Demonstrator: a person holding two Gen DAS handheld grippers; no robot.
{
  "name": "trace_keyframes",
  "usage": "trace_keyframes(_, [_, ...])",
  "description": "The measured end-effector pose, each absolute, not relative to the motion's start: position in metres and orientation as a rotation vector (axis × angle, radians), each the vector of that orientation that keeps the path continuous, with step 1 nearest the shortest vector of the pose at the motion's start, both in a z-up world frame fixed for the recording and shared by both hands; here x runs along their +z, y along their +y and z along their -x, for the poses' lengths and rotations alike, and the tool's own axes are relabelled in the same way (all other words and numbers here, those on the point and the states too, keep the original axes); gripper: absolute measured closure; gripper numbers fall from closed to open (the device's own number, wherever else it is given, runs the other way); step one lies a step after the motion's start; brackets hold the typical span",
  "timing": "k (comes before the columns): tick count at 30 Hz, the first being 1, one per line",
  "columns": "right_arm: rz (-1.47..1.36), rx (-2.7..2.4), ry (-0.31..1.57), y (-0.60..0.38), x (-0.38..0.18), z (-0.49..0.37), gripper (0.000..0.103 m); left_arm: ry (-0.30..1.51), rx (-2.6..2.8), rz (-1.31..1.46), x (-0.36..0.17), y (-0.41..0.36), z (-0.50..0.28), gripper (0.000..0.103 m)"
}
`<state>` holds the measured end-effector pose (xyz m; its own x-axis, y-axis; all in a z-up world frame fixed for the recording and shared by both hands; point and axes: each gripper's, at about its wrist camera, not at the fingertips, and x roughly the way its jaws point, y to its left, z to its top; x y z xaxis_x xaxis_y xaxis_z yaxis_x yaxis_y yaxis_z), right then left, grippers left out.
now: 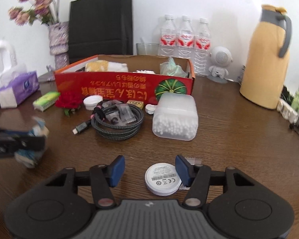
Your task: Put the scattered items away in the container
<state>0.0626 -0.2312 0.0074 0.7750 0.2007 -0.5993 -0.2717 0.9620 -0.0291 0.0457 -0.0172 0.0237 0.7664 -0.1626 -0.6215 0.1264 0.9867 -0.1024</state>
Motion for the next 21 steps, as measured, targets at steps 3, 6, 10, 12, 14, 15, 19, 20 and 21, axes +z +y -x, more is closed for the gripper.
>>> trace_keyframes(3, [0.144, 0.265, 0.623, -0.227, 0.006, -0.061, 0.041, 0.660, -0.146, 0.035, 0.029, -0.019, -0.030, 0.083])
trace_keyframes(6, [0.163, 0.280, 0.622, -0.224, 0.007, -0.056, 0.046, 0.649, -0.143, 0.047, 0.035, -0.019, -0.016, 0.084])
trace_keyframes(10, [0.197, 0.336, 0.618, -0.220, 0.010, -0.037, 0.072, 0.640, -0.149, 0.040, 0.038, -0.017, 0.007, 0.084])
trace_keyframes(12, [0.198, 0.366, 0.621, -0.217, 0.012, -0.024, 0.073, 0.661, -0.159, 0.040, 0.036, -0.015, 0.016, 0.084])
trace_keyframes(14, [0.180, 0.406, 0.598, -0.216, 0.017, -0.008, 0.074, 0.674, -0.178, 0.026, 0.034, -0.015, 0.024, 0.084])
trace_keyframes(15, [0.170, 0.405, 0.575, -0.217, 0.019, 0.000, 0.071, 0.676, -0.189, 0.015, 0.034, -0.015, 0.027, 0.082])
trace_keyframes(19, [0.116, 0.329, 0.549, -0.235, 0.026, 0.002, 0.046, 0.697, -0.174, -0.049, 0.028, -0.024, 0.025, 0.067])
trace_keyframes(20, [0.105, 0.313, 0.564, -0.238, 0.026, -0.005, 0.046, 0.700, -0.175, -0.058, 0.027, -0.027, 0.023, 0.066])
trace_keyframes(21, [0.094, 0.305, 0.580, -0.241, 0.024, -0.013, 0.046, 0.700, -0.182, -0.057, 0.026, -0.030, 0.022, 0.057])
